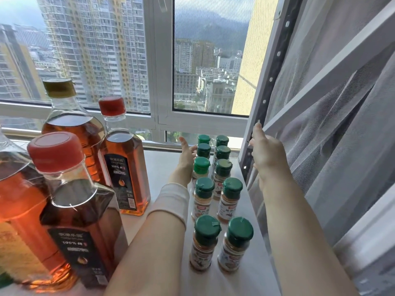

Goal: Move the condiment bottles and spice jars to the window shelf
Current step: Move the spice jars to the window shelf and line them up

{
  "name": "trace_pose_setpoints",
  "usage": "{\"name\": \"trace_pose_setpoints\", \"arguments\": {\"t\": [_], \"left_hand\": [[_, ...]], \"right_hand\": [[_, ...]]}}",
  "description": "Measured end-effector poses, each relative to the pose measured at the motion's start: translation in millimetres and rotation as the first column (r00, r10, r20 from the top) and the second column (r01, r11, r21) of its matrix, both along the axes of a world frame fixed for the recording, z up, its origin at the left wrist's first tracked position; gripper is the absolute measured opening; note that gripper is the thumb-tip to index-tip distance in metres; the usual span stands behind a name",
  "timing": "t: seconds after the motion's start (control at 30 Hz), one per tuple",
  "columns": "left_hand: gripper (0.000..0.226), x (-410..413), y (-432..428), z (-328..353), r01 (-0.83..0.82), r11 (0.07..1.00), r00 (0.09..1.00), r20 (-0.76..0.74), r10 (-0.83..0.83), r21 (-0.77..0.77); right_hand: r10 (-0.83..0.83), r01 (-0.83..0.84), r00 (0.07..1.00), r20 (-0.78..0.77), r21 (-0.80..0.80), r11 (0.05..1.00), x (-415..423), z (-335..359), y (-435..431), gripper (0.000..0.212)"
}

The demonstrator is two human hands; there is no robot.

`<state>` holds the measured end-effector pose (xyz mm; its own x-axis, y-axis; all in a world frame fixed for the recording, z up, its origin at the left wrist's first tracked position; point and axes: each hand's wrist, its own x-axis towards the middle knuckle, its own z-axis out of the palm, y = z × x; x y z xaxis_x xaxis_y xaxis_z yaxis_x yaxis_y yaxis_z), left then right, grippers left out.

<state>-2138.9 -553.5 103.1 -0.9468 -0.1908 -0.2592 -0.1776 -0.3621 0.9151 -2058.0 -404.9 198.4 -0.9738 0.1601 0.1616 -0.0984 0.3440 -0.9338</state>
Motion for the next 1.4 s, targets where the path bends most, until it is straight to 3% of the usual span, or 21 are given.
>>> {"name": "trace_pose_setpoints", "arguments": {"t": [0.27,0.5,0.63,0.77,0.9,0.97,1.03,1.13,1.4], "left_hand": [[0.09,-4,-1,-5,0.034,0.999,0.999,-0.01,-0.034,-0.013],[0.079,26,-4,-3,-0.238,0.97,0.97,-0.05,0.236,-0.038],[0.074,71,2,5,-0.314,0.949,0.946,-0.094,0.312,-0.009],[0.066,131,23,0,-0.385,0.921,0.9,-0.247,0.36,-0.063],[0.074,198,29,-25,-0.373,0.908,0.857,-0.446,0.259,-0.189],[0.07,217,25,-37,-0.267,0.906,0.896,-0.431,0.109,-0.327],[0.059,225,25,-43,-0.137,0.876,0.935,-0.353,-0.04,-0.462],[0.062,229,31,-47,-0.026,0.798,0.962,-0.233,-0.145,-0.602],[0.038,230,33,-46,-0.048,0.687,0.963,-0.217,-0.162,-0.725]], "right_hand": [[0.013,-0.012,1.0,0.016,-0.025,1.0,-4,-8,2,0.054],[0.049,-0.039,0.997,0.067,-0.141,0.989,11,-36,10,0.055],[0.053,-0.034,0.995,0.085,-0.209,0.977,33,-57,21,0.055],[0.118,-0.107,0.993,0.017,-0.302,0.947,73,-87,27,0.059],[0.245,-0.247,0.968,-0.046,-0.321,0.914,109,-122,36,0.093],[0.304,-0.3,0.952,-0.034,-0.306,0.904,118,-131,39,0.1],[0.318,-0.312,0.948,-0.025,-0.267,0.912,125,-137,40,0.083],[0.305,-0.3,0.952,-0.014,-0.232,0.925,128,-140,39,0.041],[0.301,-0.31,0.951,-0.074,-0.199,0.93,125,-141,37,0.037]]}}
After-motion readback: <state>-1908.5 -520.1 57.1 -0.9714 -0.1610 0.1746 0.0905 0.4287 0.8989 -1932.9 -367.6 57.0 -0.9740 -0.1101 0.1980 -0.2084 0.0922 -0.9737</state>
